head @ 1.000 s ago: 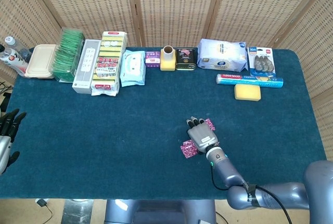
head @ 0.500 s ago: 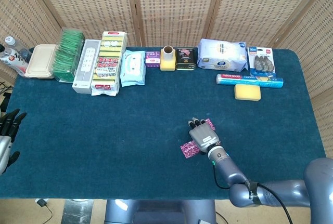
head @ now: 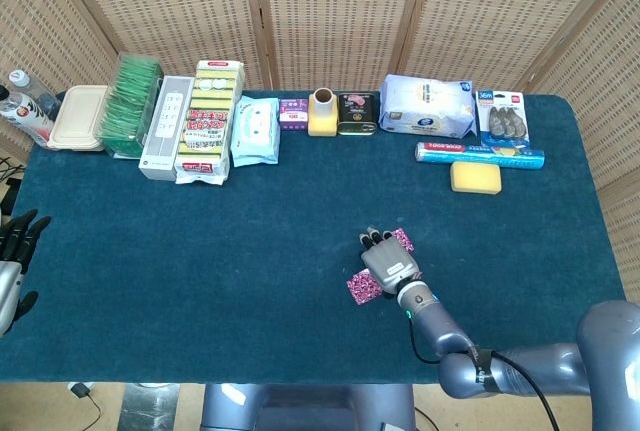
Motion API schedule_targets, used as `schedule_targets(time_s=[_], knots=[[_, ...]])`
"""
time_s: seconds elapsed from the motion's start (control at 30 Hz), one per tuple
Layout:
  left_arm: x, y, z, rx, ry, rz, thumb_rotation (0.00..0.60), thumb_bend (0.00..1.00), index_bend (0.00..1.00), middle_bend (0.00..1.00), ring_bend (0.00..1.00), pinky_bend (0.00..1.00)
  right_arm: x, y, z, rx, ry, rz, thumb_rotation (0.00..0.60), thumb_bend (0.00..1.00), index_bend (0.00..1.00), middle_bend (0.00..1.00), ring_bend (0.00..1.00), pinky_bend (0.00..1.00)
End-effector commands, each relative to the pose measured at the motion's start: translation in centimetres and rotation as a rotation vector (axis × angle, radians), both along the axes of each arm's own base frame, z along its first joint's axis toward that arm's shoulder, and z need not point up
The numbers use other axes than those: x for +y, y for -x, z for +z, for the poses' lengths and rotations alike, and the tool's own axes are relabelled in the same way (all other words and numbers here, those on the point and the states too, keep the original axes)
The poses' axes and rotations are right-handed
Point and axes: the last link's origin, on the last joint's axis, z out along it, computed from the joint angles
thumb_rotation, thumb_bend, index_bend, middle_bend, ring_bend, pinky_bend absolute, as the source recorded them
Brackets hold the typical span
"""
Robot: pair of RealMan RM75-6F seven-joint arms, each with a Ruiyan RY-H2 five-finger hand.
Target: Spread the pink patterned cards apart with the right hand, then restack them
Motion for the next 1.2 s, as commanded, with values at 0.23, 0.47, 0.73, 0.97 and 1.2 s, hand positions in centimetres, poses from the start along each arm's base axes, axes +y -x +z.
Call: schedule_targets(time_s=[0.23, 0.47, 0.73, 0.97, 1.2], knots=[[0.0, 0.0, 0.0, 0.001, 0.003, 0.000, 0.600, 0.13, 0.00, 0.00, 0.00, 0.07, 0.0, 0.3, 0.3, 0.004, 0.002, -0.003, 0.600, 0.29, 0.30, 0.09, 0.02, 0.17], [0.0, 0.0, -0.1, 0.001, 0.003, 0.000, 0.600, 0.13, 0.00, 0.00, 0.00, 0.07, 0.2, 0.6, 0.3, 0.011, -0.016, 0.002, 0.600, 0.29, 0.34, 0.09, 0.02, 0.17], [0.0, 0.0, 0.0, 0.000, 0.002, 0.001, 0.600, 0.13, 0.00, 0.00, 0.00, 0.07, 0.6, 0.3, 0.4, 0.010, -0.026, 0.019, 0.600, 0.29, 0.34, 0.09, 0.02, 0.17], [0.0, 0.0, 0.1, -0.004, 0.000, 0.002, 0.600, 0.13, 0.00, 0.00, 0.00, 0.07, 0.5, -0.8, 1.1, -0.023, -0.013, 0.054, 0.600, 0.29, 0.34, 0.09, 0.02, 0.17], [0.0, 0.0, 0.0, -0.002, 0.001, 0.001, 0.600, 0.13, 0.00, 0.00, 0.00, 0.07, -1.4, -0.3, 1.2, -0.011, 0.010, 0.082, 0.600, 0.29, 0.29, 0.09, 0.02, 0.18]])
